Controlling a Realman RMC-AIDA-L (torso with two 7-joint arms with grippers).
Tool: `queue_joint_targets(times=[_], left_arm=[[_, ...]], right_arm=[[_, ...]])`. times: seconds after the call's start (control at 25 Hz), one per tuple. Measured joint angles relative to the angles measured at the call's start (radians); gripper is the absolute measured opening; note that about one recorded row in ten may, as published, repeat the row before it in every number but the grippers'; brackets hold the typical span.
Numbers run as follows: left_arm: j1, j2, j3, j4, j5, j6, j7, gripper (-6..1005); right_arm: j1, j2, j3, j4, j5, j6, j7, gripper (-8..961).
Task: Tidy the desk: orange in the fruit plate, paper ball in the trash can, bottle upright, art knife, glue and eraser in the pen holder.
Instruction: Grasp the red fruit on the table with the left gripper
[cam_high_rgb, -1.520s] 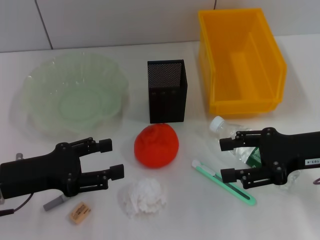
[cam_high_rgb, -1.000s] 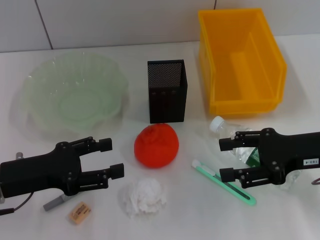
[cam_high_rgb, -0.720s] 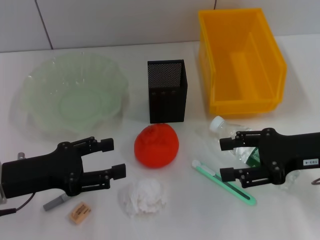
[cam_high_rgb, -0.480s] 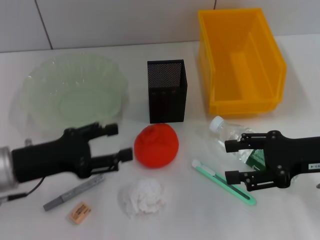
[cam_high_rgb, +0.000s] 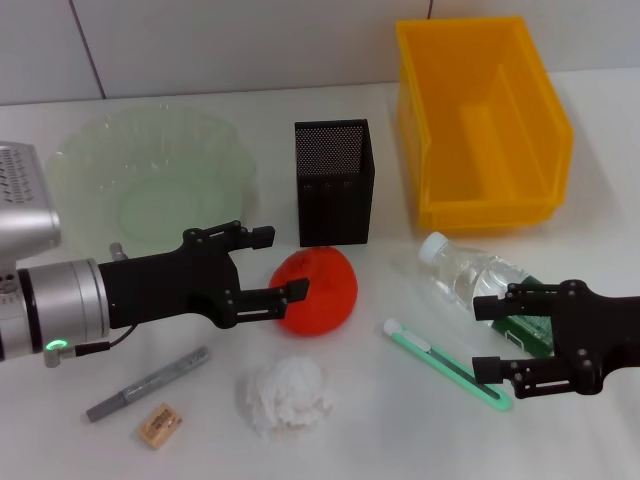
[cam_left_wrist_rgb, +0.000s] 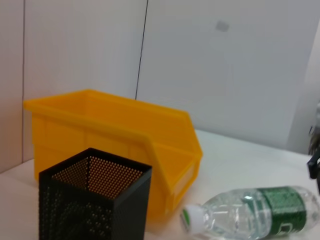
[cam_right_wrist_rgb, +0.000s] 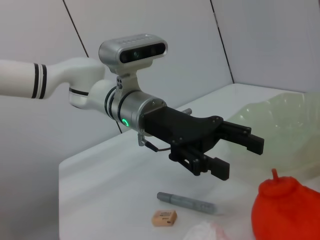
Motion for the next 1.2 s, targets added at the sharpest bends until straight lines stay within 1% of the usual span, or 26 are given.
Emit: queue_joint_targets(times=[0.16,0.44,0.6,1.0,1.2], left_arm=[[-0.002,-0.006,0.019,-0.001,-0.005,-0.038,0.034,818],[-0.042,-0.006,0.109,-0.047,-0.037,-0.128,0.036,805],[-0.05,-0.006,0.159,-0.054,-0.066,-0.182,0.037,798],[-0.072,-0.007,0.201,-0.084,-0.096,-0.259,0.03,779],[-0.073,-0.007,0.225,-0.087,-0.112,-0.271,0.031,770]], right_arm=[[-0.005,0.0,0.012,0.0,0.0,0.0,0.0,798],[-0.005,0.002,0.013,-0.001,0.0,-0.001,0.0,798],[-0.004,0.002,0.014,-0.001,0.0,-0.001,0.0,798],[-0.005,0.002,0.015,0.002,0.0,0.0,-0.001,797],[-0.006,0.002,0.015,0.005,0.0,0.003,-0.002,798]])
